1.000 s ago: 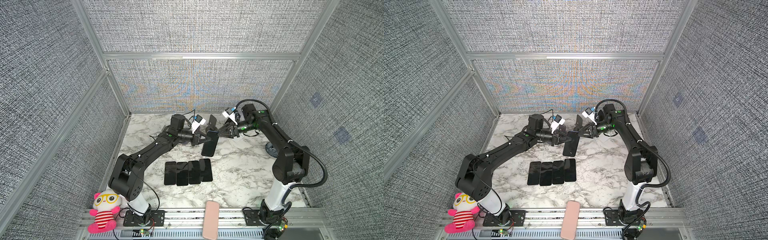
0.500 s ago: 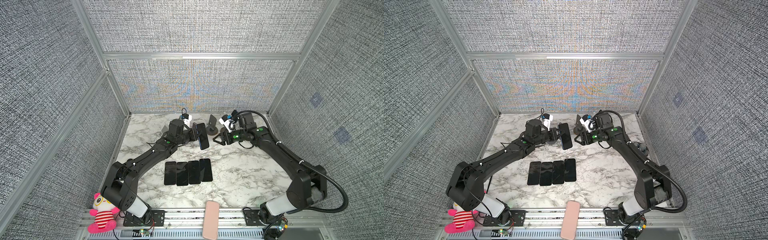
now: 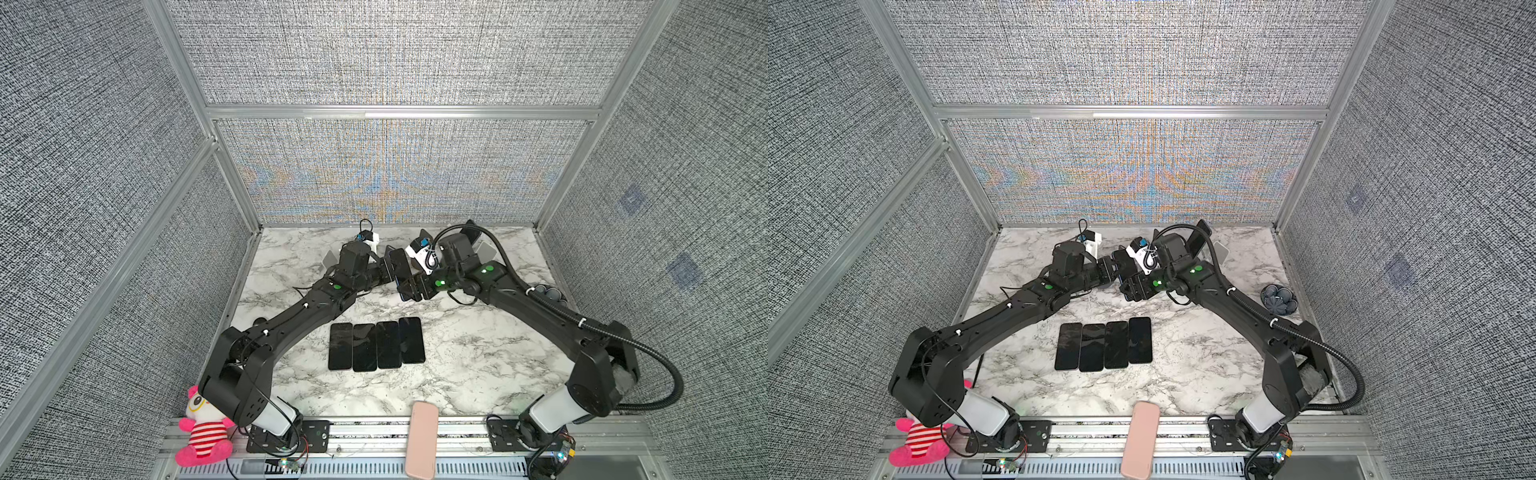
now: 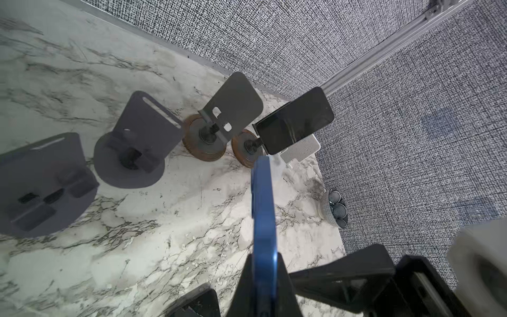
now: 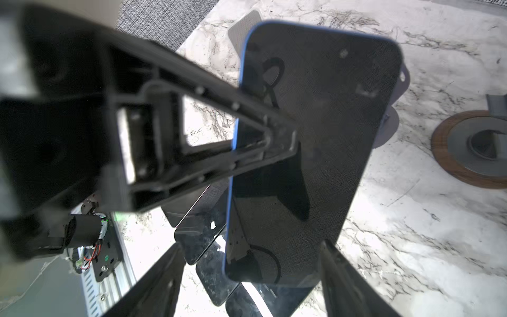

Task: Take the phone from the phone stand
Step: 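Grasp the blue-edged phone with the left gripper while the right gripper holds it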

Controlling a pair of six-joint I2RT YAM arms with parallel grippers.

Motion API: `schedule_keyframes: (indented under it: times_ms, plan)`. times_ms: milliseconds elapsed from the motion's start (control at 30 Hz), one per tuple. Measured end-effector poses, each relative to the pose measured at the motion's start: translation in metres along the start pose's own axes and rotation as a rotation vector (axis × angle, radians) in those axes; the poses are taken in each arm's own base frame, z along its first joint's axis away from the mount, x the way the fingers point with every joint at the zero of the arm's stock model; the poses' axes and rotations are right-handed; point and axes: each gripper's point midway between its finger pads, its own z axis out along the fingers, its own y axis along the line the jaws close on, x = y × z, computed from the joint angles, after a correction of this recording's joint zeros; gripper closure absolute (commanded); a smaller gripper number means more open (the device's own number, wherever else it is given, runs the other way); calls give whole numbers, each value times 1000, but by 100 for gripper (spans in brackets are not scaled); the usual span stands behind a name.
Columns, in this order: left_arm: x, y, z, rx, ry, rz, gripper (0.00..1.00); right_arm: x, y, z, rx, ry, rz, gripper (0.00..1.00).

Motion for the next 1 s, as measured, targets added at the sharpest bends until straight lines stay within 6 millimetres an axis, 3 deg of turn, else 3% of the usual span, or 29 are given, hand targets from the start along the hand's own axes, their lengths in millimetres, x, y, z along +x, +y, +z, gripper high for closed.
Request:
schedule_keyframes:
  times_ms: [667, 1000]
  plan:
    - [3, 2, -2, -9, 0, -4, 100, 2, -5, 23, -2, 2, 65, 23]
    - [2, -3, -3, 13, -1, 5, 100, 0, -4, 17, 2, -13, 64, 27]
